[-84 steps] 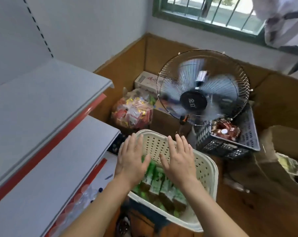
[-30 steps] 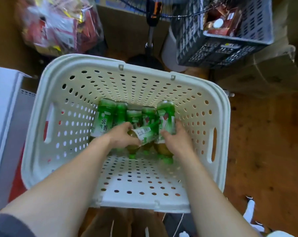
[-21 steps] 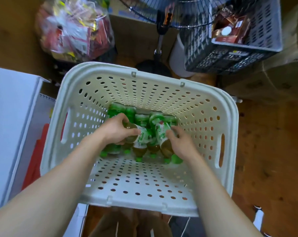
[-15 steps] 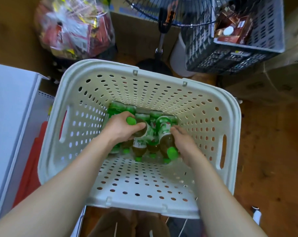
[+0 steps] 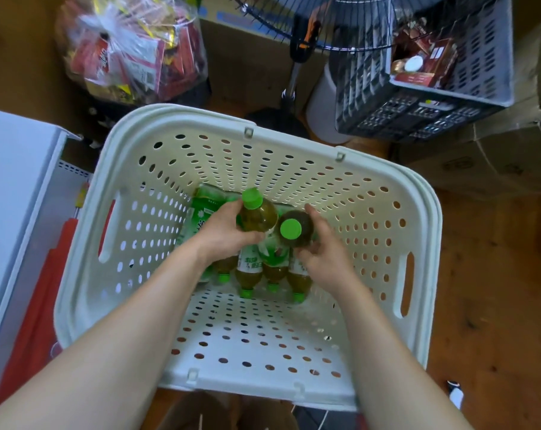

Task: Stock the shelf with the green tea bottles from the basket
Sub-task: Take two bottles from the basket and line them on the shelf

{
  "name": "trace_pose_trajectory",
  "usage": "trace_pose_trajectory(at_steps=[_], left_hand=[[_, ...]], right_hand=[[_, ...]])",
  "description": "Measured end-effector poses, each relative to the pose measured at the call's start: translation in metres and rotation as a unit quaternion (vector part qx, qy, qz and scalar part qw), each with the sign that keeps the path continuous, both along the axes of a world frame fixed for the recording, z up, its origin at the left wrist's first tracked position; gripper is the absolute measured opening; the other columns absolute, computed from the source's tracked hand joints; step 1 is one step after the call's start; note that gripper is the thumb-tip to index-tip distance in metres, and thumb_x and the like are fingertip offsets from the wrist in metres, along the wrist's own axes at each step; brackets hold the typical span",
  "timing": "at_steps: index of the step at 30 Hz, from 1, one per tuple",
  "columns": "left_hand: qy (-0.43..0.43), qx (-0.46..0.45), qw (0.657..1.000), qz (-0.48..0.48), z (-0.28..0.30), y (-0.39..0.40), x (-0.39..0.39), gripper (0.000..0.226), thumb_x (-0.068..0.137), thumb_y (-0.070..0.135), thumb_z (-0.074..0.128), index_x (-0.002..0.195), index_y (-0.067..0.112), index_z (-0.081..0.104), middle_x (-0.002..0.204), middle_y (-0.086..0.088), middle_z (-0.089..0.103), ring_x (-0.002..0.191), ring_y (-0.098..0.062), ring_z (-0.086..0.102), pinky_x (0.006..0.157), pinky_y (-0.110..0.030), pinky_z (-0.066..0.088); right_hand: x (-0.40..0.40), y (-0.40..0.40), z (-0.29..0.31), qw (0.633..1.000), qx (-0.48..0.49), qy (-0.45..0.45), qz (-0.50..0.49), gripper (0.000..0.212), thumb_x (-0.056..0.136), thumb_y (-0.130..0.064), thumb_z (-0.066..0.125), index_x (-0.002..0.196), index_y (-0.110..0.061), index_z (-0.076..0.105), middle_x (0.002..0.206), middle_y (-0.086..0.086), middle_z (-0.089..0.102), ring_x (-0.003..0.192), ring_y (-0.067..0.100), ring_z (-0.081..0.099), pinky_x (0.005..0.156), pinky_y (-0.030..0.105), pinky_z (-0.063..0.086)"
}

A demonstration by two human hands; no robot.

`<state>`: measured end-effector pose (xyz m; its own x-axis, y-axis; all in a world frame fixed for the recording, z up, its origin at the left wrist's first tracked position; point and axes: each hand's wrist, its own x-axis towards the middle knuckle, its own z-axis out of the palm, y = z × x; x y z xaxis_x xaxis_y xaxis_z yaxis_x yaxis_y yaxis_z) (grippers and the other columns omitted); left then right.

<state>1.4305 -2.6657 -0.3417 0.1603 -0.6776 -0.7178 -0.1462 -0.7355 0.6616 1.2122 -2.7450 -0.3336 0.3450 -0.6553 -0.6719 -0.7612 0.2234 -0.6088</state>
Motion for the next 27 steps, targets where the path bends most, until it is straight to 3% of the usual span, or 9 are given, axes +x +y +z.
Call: trace_pose_trajectory(at_steps=[3,6,8,11,16,20,25,27], left_hand=[[-0.005,0.009,1.0,0.025,-0.011,0.004,0.002,0.073,0.082,0.044,0.093,0.143,0.025,0.057,0.13,0.009,0.066,0.118,-0.016,0.063,0.103,-0.033,0.046],[0.027,0.021,0.997,0.063,-0.016,0.006,-0.004,0.09,0.073,0.053,0.096,0.145,0.026,0.048,0.129,0.011,0.068,0.121,-0.015,0.065,0.108,-0.036,0.048],[0.052,0.008,0.995,0.082,-0.014,0.003,-0.011,0.096,0.063,0.061,0.097,0.14,0.031,0.047,0.13,0.01,0.07,0.122,-0.015,0.068,0.115,-0.043,0.05],[0.056,-0.028,0.993,0.104,-0.008,-0.004,-0.015,0.098,0.054,0.081,0.09,0.133,0.035,0.055,0.126,0.011,0.074,0.121,-0.015,0.07,0.114,-0.051,0.053],[0.079,-0.061,0.987,0.13,0.018,-0.005,-0.014,0.064,0.073,0.078,0.081,0.121,0.038,0.071,0.116,0.012,0.081,0.112,-0.012,0.075,0.108,-0.051,0.057],[0.09,-0.071,0.983,0.147,0.04,0.001,-0.01,0.091,0.061,0.088,0.081,0.133,0.035,0.062,0.126,0.01,0.076,0.12,-0.015,0.071,0.113,-0.052,0.051],[0.124,-0.071,0.976,0.163,0.079,0.014,-0.007,0.093,0.073,0.089,0.071,0.146,0.034,0.05,0.135,0.003,0.073,0.126,-0.021,0.068,0.116,-0.062,0.046],[0.159,-0.068,0.967,0.187,0.094,0.018,-0.004,0.079,0.089,0.083,0.059,0.15,0.033,0.049,0.137,-0.001,0.073,0.127,-0.027,0.069,0.114,-0.063,0.047]], right_hand=[[0.003,-0.003,-0.003,0.998,-0.046,0.038,0.026,0.093,0.086,-0.031,0.093,0.158,-0.056,0.04,0.162,-0.008,0.045,0.148,0.024,0.048,0.123,0.054,0.045],[0.005,-0.011,-0.001,0.995,-0.082,0.041,0.043,0.081,0.083,-0.037,0.094,0.15,-0.045,0.05,0.151,-0.015,0.052,0.143,0.018,0.047,0.123,0.052,0.041],[0.005,-0.016,0.003,0.999,-0.052,0.008,-0.004,0.075,0.087,-0.037,0.092,0.15,-0.039,0.051,0.142,-0.016,0.057,0.137,0.013,0.049,0.119,0.044,0.04],[0.001,-0.022,0.01,0.997,-0.036,-0.025,-0.062,0.077,0.083,-0.054,0.09,0.149,-0.037,0.056,0.14,-0.014,0.069,0.134,0.015,0.062,0.119,0.048,0.047],[0.007,-0.017,0.026,0.993,-0.044,-0.068,-0.091,0.054,0.079,-0.07,0.082,0.126,-0.049,0.066,0.121,-0.016,0.076,0.117,0.008,0.07,0.107,0.047,0.057],[0.015,-0.01,0.046,0.992,-0.059,-0.09,-0.073,0.045,0.09,-0.067,0.076,0.129,-0.048,0.067,0.12,-0.019,0.075,0.118,0.006,0.067,0.105,0.045,0.054],[0.019,-0.004,0.079,0.992,-0.073,-0.083,-0.054,0.032,0.093,-0.07,0.069,0.123,-0.059,0.065,0.119,-0.024,0.073,0.118,0.002,0.063,0.103,0.044,0.05],[0.022,-0.001,0.095,0.992,-0.073,-0.09,-0.05,0.034,0.094,-0.071,0.067,0.124,-0.056,0.066,0.118,-0.023,0.074,0.116,0.002,0.064,0.103,0.045,0.052]])
